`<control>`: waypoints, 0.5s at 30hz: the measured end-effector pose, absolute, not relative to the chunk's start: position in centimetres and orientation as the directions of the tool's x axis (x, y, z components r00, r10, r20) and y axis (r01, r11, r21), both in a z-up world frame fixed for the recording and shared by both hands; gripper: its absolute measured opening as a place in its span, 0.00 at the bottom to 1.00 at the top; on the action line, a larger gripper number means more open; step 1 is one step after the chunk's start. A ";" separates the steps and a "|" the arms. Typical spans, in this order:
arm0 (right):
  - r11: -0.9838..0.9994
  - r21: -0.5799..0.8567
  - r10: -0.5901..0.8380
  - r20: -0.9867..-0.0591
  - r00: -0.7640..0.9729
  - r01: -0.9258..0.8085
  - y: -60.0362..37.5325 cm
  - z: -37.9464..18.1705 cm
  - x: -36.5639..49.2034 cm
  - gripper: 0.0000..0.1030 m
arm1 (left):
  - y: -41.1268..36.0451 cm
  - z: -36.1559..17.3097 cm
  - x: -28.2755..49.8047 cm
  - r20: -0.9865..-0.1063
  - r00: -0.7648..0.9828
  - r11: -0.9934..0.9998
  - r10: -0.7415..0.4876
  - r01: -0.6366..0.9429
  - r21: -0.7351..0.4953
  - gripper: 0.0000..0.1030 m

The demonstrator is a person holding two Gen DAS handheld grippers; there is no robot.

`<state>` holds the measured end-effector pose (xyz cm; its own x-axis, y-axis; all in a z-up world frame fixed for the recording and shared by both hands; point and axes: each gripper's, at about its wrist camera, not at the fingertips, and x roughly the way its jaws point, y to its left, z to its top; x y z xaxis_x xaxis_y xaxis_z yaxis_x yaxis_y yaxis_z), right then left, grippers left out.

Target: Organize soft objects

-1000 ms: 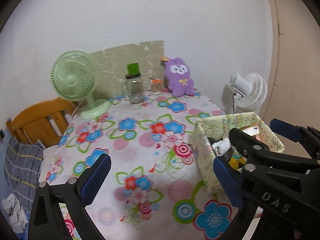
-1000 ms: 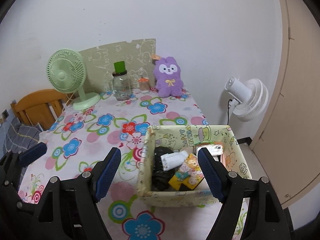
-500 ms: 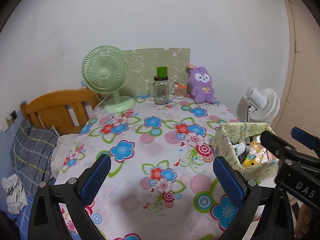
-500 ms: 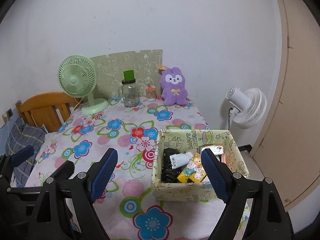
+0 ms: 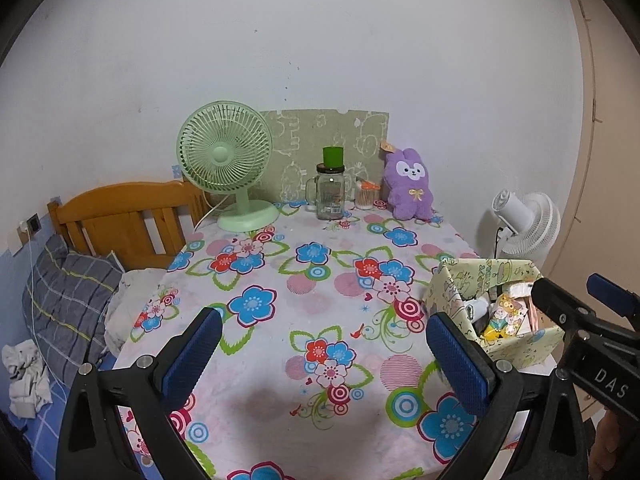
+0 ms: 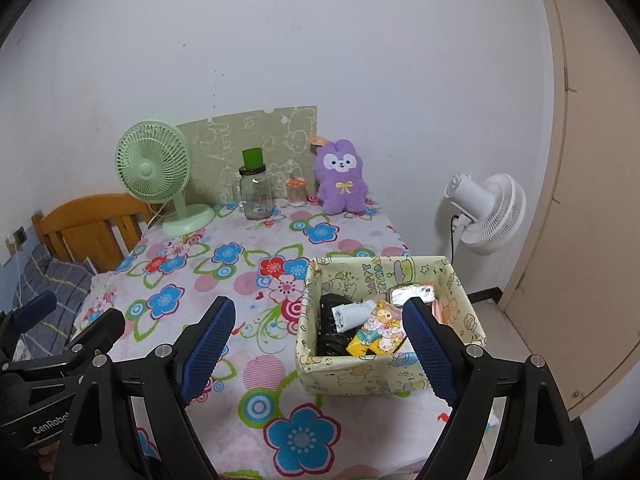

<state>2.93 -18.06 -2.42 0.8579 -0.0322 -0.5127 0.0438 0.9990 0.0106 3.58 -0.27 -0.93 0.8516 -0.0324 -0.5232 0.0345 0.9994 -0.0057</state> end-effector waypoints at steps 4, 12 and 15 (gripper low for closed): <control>0.999 0.004 -0.026 -0.506 0.862 0.033 -17.7 -2.3 2.9 0.85 | -0.2 -0.8 3.4 -0.521 0.853 0.999 -0.032 0.034 -0.005 1.00; 1.000 0.002 -0.023 -0.503 0.864 0.028 -17.5 -2.2 2.7 0.85 | -0.2 -0.7 3.4 -0.517 0.855 0.999 -0.036 0.038 -0.006 1.00; 1.000 0.002 -0.023 -0.503 0.864 0.027 -17.5 -2.2 2.7 0.85 | -0.2 -0.7 3.4 -0.517 0.855 0.999 -0.035 0.038 -0.006 1.00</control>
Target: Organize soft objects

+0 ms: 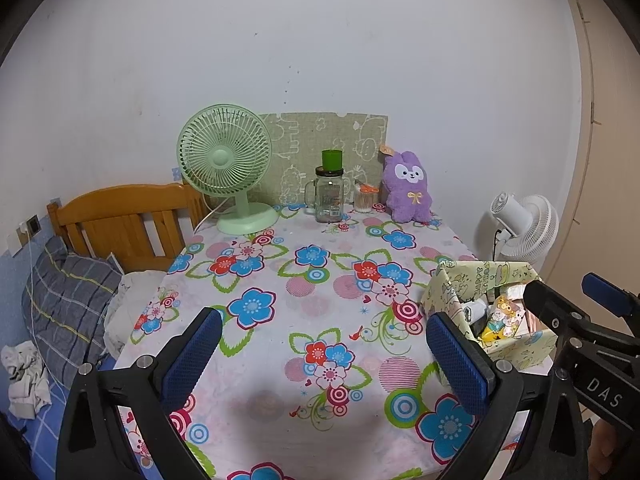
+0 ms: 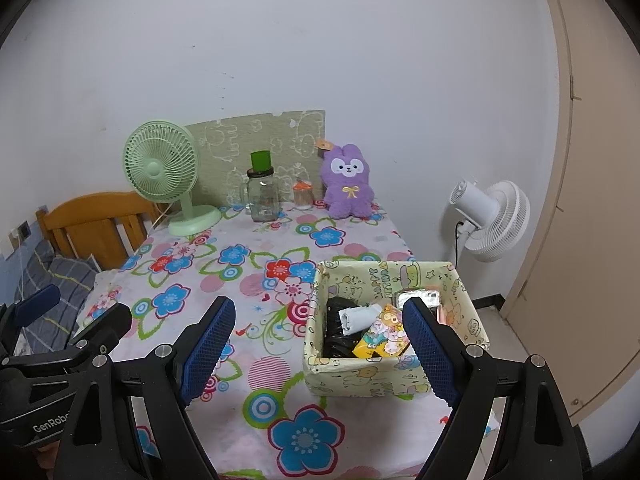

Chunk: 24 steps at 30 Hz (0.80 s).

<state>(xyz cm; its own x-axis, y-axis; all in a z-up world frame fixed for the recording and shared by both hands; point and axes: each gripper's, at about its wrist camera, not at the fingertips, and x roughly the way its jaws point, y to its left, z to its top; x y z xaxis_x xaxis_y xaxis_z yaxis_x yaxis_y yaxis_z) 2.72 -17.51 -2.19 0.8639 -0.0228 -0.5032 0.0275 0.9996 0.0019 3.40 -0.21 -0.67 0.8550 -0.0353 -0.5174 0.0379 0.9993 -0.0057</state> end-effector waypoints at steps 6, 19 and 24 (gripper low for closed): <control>1.000 0.002 -0.024 -0.503 0.864 0.029 -17.5 -2.2 2.7 0.85 | -0.2 -0.7 3.4 -0.517 0.855 0.999 -0.035 0.038 -0.005 1.00; 1.000 -0.004 -0.026 -0.498 0.867 0.028 -17.2 -2.1 2.7 0.85 | -0.2 -0.6 3.5 -0.515 0.856 0.999 -0.038 0.039 -0.009 1.00; 1.000 0.000 -0.024 -0.499 0.866 0.028 -17.1 -2.0 2.7 0.85 | -0.2 -0.6 3.4 -0.515 0.856 0.999 -0.038 0.040 -0.008 1.00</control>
